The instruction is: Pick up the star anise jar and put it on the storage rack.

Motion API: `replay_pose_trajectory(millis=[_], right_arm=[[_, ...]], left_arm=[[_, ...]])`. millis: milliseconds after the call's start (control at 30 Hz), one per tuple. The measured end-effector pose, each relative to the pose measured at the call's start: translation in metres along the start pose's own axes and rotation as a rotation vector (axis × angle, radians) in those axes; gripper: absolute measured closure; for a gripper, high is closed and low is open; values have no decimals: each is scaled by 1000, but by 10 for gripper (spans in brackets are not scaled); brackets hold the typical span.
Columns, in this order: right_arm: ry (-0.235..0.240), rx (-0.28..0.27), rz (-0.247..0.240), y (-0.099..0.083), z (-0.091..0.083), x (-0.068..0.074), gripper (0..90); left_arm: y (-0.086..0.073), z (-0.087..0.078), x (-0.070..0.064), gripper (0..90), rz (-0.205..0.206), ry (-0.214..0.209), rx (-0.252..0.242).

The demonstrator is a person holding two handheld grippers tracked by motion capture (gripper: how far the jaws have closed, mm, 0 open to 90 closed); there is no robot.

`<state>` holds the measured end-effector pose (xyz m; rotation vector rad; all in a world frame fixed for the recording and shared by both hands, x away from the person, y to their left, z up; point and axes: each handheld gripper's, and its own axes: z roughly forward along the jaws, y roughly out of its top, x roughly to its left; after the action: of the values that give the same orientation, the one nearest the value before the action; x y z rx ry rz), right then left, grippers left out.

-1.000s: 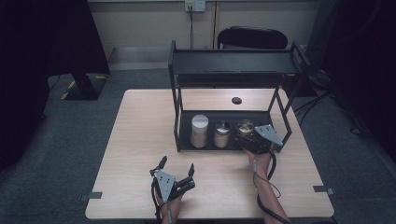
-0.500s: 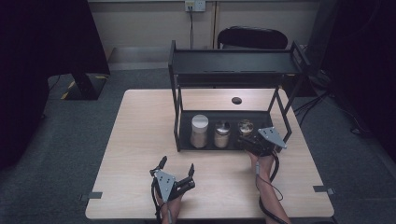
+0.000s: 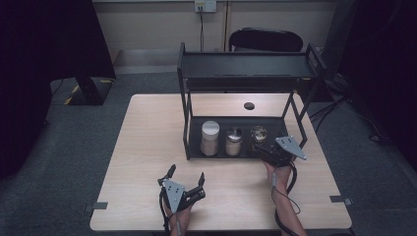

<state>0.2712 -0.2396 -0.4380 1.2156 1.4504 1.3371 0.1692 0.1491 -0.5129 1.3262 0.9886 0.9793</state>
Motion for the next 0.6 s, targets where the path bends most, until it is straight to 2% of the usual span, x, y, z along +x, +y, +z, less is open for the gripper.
replay_pose_trajectory(millis=[600], right_arm=[[-11, -14, -9, 1, -15, 0, 11]], left_arm=[[0, 0, 0, 20, 0, 0, -1]])
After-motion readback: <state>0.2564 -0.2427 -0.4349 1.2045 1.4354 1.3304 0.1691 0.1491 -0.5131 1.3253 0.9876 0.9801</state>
